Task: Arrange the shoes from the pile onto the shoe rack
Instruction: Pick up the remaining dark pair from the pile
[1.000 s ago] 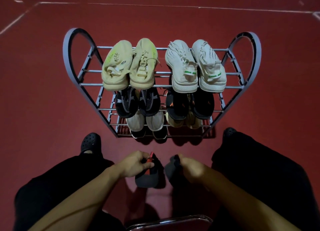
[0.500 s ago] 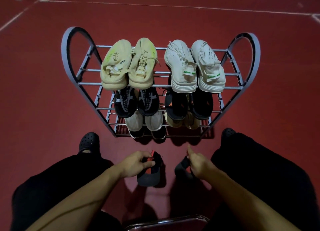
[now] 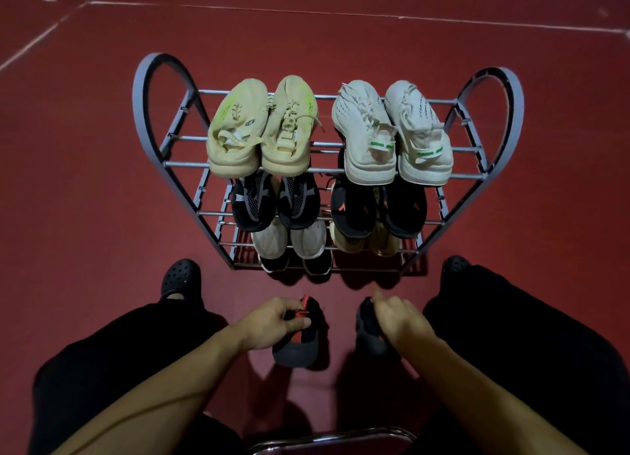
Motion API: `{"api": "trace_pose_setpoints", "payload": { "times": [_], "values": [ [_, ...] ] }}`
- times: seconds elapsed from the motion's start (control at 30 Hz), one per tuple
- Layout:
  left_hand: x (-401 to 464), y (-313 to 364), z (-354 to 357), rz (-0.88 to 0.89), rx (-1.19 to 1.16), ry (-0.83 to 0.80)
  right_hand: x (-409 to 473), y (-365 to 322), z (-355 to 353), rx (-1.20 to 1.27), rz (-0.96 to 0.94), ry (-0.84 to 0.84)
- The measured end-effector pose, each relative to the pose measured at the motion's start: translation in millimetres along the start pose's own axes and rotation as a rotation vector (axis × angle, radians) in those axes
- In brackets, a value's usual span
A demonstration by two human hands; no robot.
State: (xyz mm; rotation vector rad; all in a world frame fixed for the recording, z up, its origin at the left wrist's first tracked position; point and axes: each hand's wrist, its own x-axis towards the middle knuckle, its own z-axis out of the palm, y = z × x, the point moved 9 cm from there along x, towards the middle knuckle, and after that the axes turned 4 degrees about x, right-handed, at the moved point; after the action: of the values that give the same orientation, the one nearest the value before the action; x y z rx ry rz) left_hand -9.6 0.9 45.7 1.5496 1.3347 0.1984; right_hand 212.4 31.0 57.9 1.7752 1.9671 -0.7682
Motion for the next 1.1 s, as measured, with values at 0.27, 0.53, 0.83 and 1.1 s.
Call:
{"api": "trace_pose_setpoints", "payload": {
  "times": [0.27,0.53,0.83,1.1],
  "values": [
    [0.8,3.1,1.9,-0.01,-0.02,0.007,0.1,10.7,-16.1,0.378,-0.173,0.174],
    [0.7,6.8,5.7,-0.012,-0.038,-0.024,-2.4,-13.7,-7.9,0.649,-0.284,0.114],
    [0.0,18.7,11.0,0.05,0.19,-0.026,-6.5,-47.0,36.5,0.525,-0.452,-0.193],
    [-6.2,36.6,28.7,0.159,0.332,-0.156,-13.9,-55.7,48.3,0.626,-0.488,-0.283]
  ]
}}
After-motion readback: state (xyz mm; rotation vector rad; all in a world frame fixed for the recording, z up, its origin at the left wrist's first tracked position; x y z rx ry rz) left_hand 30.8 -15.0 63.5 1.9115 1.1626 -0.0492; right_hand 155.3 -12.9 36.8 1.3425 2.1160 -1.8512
